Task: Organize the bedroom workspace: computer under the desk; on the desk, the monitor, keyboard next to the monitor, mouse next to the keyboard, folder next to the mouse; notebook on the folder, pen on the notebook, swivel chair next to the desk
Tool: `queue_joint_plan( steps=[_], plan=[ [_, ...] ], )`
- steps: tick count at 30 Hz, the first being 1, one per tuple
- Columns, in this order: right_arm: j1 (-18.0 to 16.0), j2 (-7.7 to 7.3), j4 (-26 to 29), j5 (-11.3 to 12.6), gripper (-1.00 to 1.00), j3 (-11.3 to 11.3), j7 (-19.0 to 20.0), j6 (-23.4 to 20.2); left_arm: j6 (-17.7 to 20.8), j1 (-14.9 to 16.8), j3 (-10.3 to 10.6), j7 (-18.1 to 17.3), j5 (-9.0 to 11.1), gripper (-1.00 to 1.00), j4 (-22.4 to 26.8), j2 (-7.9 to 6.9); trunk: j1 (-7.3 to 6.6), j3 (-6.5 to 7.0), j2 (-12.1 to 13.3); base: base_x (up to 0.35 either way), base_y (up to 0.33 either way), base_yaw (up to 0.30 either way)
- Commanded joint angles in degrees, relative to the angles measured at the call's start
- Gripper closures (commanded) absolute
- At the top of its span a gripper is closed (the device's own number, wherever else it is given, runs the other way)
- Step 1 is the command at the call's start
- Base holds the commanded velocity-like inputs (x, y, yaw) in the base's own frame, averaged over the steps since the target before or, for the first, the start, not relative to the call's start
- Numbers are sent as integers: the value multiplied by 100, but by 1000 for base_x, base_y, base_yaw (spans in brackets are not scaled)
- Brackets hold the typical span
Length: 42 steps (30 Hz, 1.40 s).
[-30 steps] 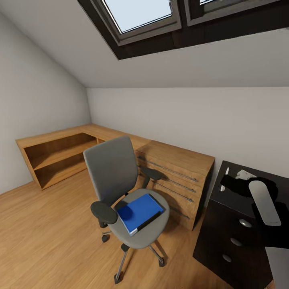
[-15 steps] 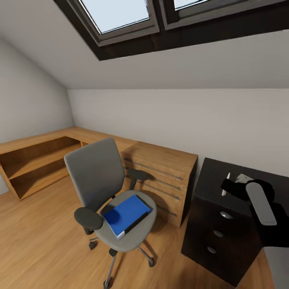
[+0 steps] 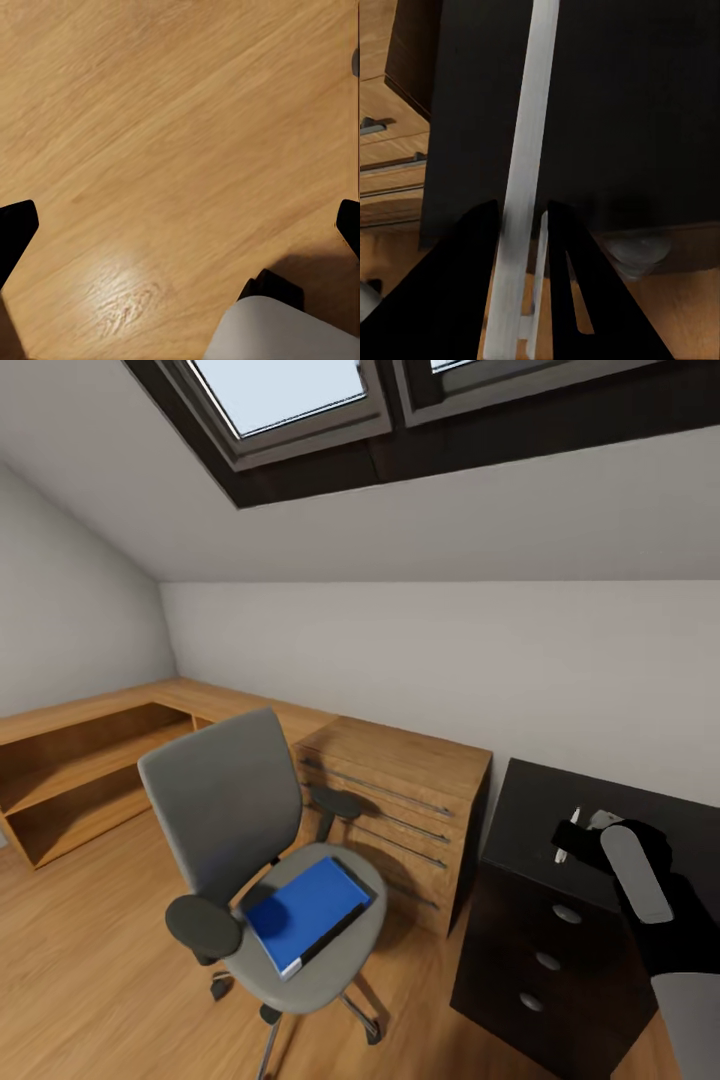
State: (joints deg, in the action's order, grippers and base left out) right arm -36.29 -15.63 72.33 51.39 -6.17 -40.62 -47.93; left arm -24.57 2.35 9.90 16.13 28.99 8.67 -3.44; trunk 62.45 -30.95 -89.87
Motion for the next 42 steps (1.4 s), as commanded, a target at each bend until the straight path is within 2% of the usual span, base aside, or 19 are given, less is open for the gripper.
queue_joint_plan(
  steps=[1, 3, 5, 8, 11, 21, 22, 29, 30, 42],
  plan=[
    [-6, -1, -38, 65, 100, 1, -29, 33, -11, 2, 48, 39, 17, -100, 3, 2, 1, -6, -3, 131, 0, 0],
    [-8, -6, -293, 19, 100, 4, 324, 298, -43, 2, 48, 39, 10, -100, 3, 29, 1, -6, -3, 63, 0, 0],
    [-9, -9, -542, -280, 100, 1, 865, 475, -188, 2, 42, 39, 15, -100, 1, 40, 1, -6, -3, 18, 0, 0],
    [-9, -10, -671, -607, 100, -29, 1348, 571, -276, 2, 44, 39, 18, -100, -4, 43, 1, -6, -3, 54, 0, 0],
    [-11, -10, -769, -741, 100, -45, 1593, 626, -309, 2, 46, 39, 19, -100, -5, 44, 1, -6, -3, 210, 0, 0],
    [-162, -5, -1751, -829, 100, -30, 1704, 724, -320, 2, 39, 39, 19, -100, -14, 48, 1, -6, -3, 141, 0, 0],
    [-211, 0, -2076, -902, 100, -1, 1710, 964, -321, 2, 32, 39, 26, -100, -15, 38, 1, -6, -3, 49, 0, 0],
    [-365, 23, -2579, -1138, 100, 18, 1715, 1339, -321, 2, 34, 39, 28, -100, -15, 36, 1, -6, -3, 141, 0, 0],
    [-529, 26, -2972, -1356, 100, 20, 1746, 1591, -326, 2, 30, 39, 28, -100, -15, 34, 1, -6, -3, 117, 0, 0],
    [-631, 107, -3430, -1721, 100, 28, 1863, 2002, -369, 2, 38, 39, 28, -100, -15, 34, 1, -6, -3, 111, 0, 0]
  ],
)
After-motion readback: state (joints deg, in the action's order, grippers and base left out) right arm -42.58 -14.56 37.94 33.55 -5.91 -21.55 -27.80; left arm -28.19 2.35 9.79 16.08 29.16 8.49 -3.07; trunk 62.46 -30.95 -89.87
